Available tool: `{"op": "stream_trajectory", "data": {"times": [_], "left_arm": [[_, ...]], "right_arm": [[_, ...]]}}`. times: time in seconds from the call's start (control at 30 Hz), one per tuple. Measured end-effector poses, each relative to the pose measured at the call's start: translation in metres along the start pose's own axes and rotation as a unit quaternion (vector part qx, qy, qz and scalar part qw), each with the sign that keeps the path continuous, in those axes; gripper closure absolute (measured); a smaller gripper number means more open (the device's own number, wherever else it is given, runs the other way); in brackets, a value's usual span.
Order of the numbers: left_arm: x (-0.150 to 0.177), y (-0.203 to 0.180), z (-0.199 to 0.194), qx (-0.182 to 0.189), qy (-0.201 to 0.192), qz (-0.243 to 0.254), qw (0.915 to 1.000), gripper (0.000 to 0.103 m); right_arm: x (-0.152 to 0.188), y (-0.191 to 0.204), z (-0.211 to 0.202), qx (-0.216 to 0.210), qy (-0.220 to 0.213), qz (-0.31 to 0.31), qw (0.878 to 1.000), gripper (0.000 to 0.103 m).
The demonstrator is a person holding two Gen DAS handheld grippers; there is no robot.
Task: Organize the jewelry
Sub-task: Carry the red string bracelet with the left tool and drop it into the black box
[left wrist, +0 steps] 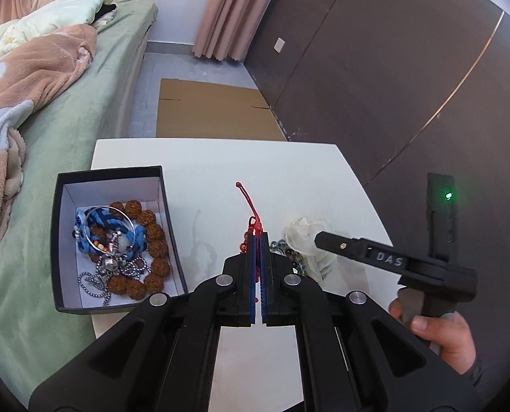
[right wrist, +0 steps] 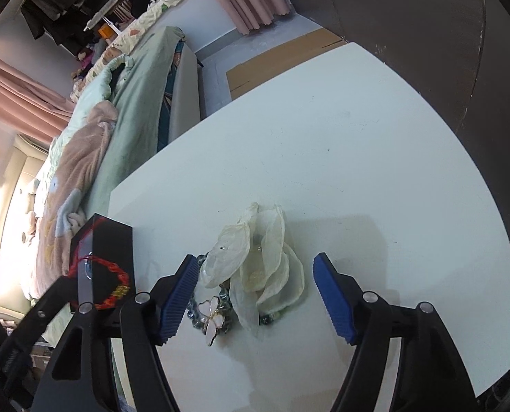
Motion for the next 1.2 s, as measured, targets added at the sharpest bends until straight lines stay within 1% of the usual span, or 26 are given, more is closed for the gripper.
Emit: {"op": "stream_trajectory", "data": {"times": [0.03,0.07,0.1,0.13,0.17,0.2,0.23,0.3,0.37,0.57,0.7,0.9,1.03,1.2], "left_arm": [[0.0,0.001,-0.002,0.001,-0.002,-0.001,1.0,0.1],[-0.001,0.003,-0.004,0.001,-0.004,-0.002,1.0,0.1],[-0.002,0.004,-0.006,0.001,-0.007,-0.003,1.0,0.1],[-0.002,0.005,-0.008,0.002,-0.009,-0.004,1.0,0.1],[-0.002,0.007,-0.01,0.003,-0.011,-0.005,0.9999,0.1],[-0.002,0.008,-0.012,0.003,-0.013,-0.005,0.9999,0.1],[-0.002,0.009,-0.014,0.003,-0.014,-0.006,0.9999,0.1],[-0.001,0.011,-0.017,0.003,-0.018,-0.007,0.9998,0.1],[0.0,0.014,-0.022,0.002,-0.025,-0.009,0.9997,0.1],[0.004,0.02,-0.033,-0.004,-0.035,-0.016,0.9993,0.1],[0.006,0.024,-0.039,-0.009,-0.042,-0.018,0.9989,0.1],[0.006,0.034,-0.048,-0.017,-0.055,-0.028,0.998,0.1],[0.003,0.043,-0.05,-0.018,-0.058,-0.039,0.9974,0.1],[-0.003,0.058,-0.046,-0.021,-0.059,-0.059,0.9963,0.1]], "right_arm": [[-0.001,0.001,0.003,0.005,0.001,-0.001,1.0,0.036],[-0.001,0.001,0.005,0.008,0.001,-0.003,1.0,0.042],[-0.001,0.003,0.007,0.011,0.001,-0.007,1.0,0.068],[0.0,0.003,0.009,0.014,0.003,-0.009,1.0,0.088],[0.0,0.004,0.011,0.018,0.009,-0.011,1.0,0.093],[0.001,0.006,0.01,0.017,0.005,-0.013,1.0,0.099],[0.003,0.007,0.008,0.017,0.0,-0.018,1.0,0.101],[0.005,0.016,-0.001,0.016,-0.018,-0.036,0.999,0.101],[0.007,0.02,-0.011,0.008,-0.03,-0.04,0.999,0.101],[0.014,0.033,-0.042,-0.031,-0.064,-0.05,0.996,0.101],[0.022,0.047,-0.061,-0.059,-0.087,-0.07,0.992,0.101],[0.031,0.073,-0.069,-0.094,-0.105,-0.095,0.986,0.101],[0.035,0.089,-0.069,-0.115,-0.106,-0.11,0.981,0.101],[0.037,0.103,-0.064,-0.132,-0.108,-0.123,0.978,0.101]]}}
Point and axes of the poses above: each gripper's, at about its wrist camera, not at the fingertips, and z roughly the way its jaws point, y to its left, x to its underside, the point moved 1 cm from there along z, roughly the way its jaws point, and after that the axes turned 8 degrees about -x, right-handed, at the moved point
